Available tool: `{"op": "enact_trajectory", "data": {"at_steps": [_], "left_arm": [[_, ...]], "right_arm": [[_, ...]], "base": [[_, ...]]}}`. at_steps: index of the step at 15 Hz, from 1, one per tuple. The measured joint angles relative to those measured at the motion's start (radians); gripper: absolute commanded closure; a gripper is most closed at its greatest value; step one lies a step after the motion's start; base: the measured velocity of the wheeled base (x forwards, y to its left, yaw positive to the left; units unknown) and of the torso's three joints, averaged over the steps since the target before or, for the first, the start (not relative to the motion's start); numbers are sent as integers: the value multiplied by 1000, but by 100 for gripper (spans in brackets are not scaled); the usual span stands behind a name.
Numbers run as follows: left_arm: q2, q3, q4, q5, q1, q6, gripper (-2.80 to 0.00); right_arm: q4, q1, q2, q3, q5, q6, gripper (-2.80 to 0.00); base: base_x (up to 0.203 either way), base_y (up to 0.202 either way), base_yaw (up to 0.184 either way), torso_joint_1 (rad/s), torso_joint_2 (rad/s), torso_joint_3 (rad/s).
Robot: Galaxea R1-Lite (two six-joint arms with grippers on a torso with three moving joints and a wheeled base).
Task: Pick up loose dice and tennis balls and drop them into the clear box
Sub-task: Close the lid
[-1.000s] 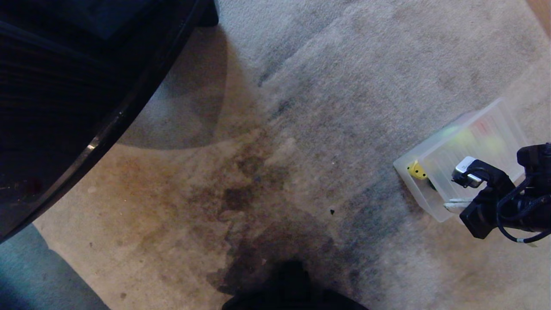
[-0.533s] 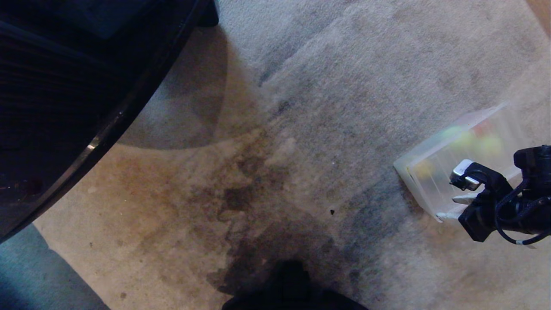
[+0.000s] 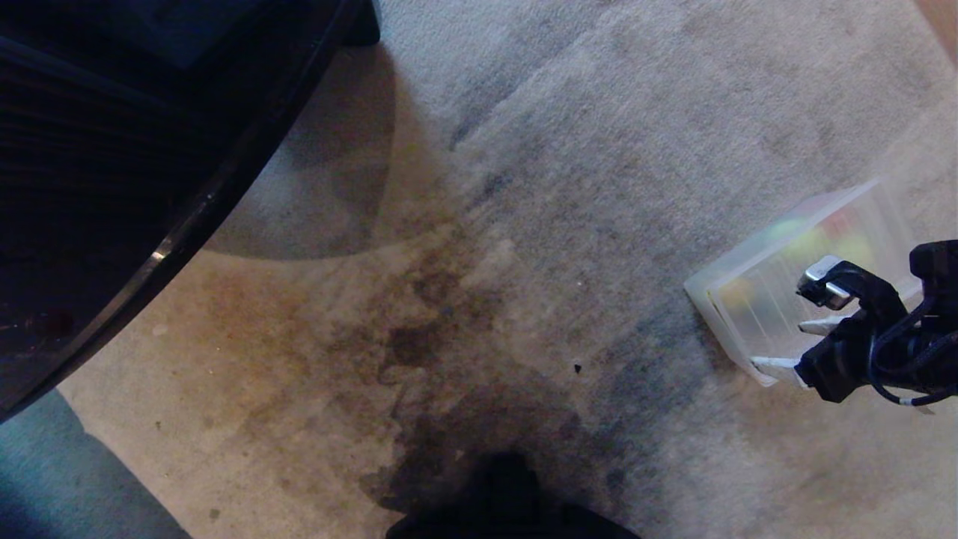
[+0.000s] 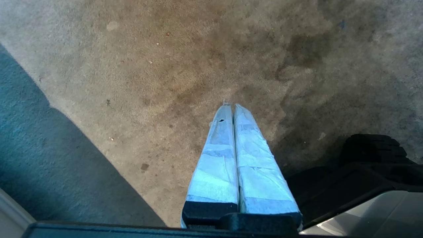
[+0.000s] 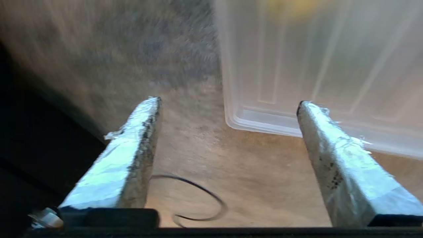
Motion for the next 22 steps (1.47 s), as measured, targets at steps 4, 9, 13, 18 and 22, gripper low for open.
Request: {"op": "enact_trajectory", "data": {"at_steps": [4,9,13,18,22], "left_arm": [[0,0,-1,0,0,0,0],[0,0,-1,0,0,0,0],[0,0,-1,0,0,0,0],[0,0,0,0,0,0,0],[0,0,-1,0,0,0,0]], "right_arm": [[-8,-51,-18,-28,25,127,0],[-12,-106,-35,-84,28,203,0],[-152,-157,-37,-134,25,305,0],[-494,-276,25,-170,17,376,0],[-531,-306,61,-174,17,390,0]], "base": [[0,0,0,0,0,0],[0,0,0,0,0,0],[0,0,0,0,0,0],[0,0,0,0,0,0],[0,0,0,0,0,0]]}}
